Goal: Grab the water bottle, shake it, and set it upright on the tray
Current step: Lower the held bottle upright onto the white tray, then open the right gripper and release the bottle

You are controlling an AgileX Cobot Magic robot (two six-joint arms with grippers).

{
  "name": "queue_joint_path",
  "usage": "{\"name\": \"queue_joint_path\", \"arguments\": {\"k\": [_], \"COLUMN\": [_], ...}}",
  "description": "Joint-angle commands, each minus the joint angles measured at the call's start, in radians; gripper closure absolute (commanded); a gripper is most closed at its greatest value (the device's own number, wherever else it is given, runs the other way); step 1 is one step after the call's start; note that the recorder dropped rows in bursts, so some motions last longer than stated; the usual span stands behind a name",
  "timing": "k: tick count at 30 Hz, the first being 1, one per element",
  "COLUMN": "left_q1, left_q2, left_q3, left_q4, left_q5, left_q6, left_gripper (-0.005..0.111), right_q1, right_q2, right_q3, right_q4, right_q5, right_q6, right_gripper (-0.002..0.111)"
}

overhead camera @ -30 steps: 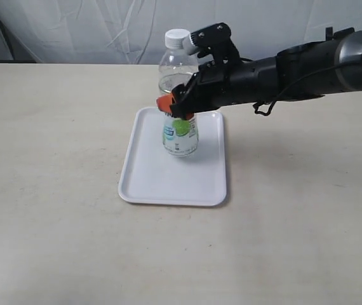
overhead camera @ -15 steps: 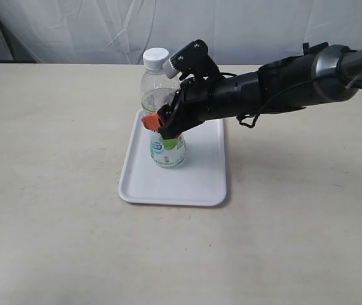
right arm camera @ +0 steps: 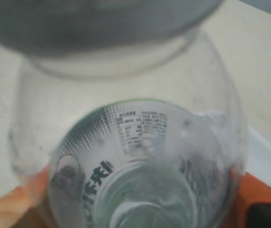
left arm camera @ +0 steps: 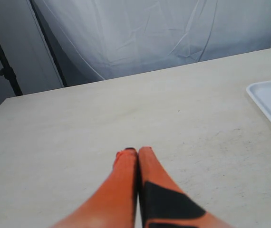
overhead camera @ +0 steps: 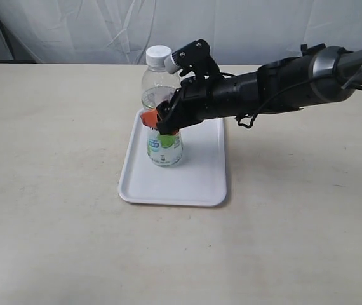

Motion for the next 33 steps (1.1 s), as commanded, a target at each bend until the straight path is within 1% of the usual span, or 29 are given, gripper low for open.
{"name": "queue_joint_path", "arguments": {"k": [1, 2, 3, 4, 9, 20, 24, 31, 33], "left_q1": [0.0, 0.0, 0.0, 0.0, 0.0, 0.0, 0.0, 0.0, 0.0], "left_q2": [-0.005, -0.005, -0.005, -0.005, -0.005, -0.005, -0.005, -0.005, -0.005], "left_q3": [0.004, 0.004, 0.004, 0.004, 0.004, 0.004, 0.004, 0.004, 0.004], "left_q4": [0.006, 0.006, 0.006, 0.006, 0.006, 0.006, 0.006, 0.006, 0.006], "left_q5": [-0.009, -0.009, -0.009, -0.009, -0.009, -0.009, -0.009, -0.009, -0.009], "left_q6": [-0.001, -0.001, -0.001, -0.001, 0.001, -0.001, -0.001, -0.001, -0.001], "left_gripper": [0.106, 0.106, 0.106, 0.106, 0.106, 0.106, 0.106, 0.106, 0.106], "right_q1": [-0.003, -0.003, -0.003, -0.003, -0.003, -0.003, -0.003, -0.003, -0.003], "right_q2": [0.007, 0.007, 0.007, 0.007, 0.003, -0.035, -0.069, -0.084, -0.084], "right_q3": [0.01, 0.01, 0.01, 0.01, 0.01, 0.01, 0.01, 0.01, 0.01], "right_q4": [-0.03, -0.03, -0.036, -0.051, -0.15, -0.301, -0.397, -0.541, -0.618], "right_q5": [-0.047, -0.047, -0.047, -0.043, -0.043, -0.038, -0.038, -0.013, -0.015], "right_q6": [0.06, 0.075, 0.082, 0.091, 0.172, 0.343, 0.431, 0.569, 0.625], "right_gripper": [0.047, 0.038, 0.033, 0.03, 0.034, 0.034, 0.038, 0.038, 0.038]}}
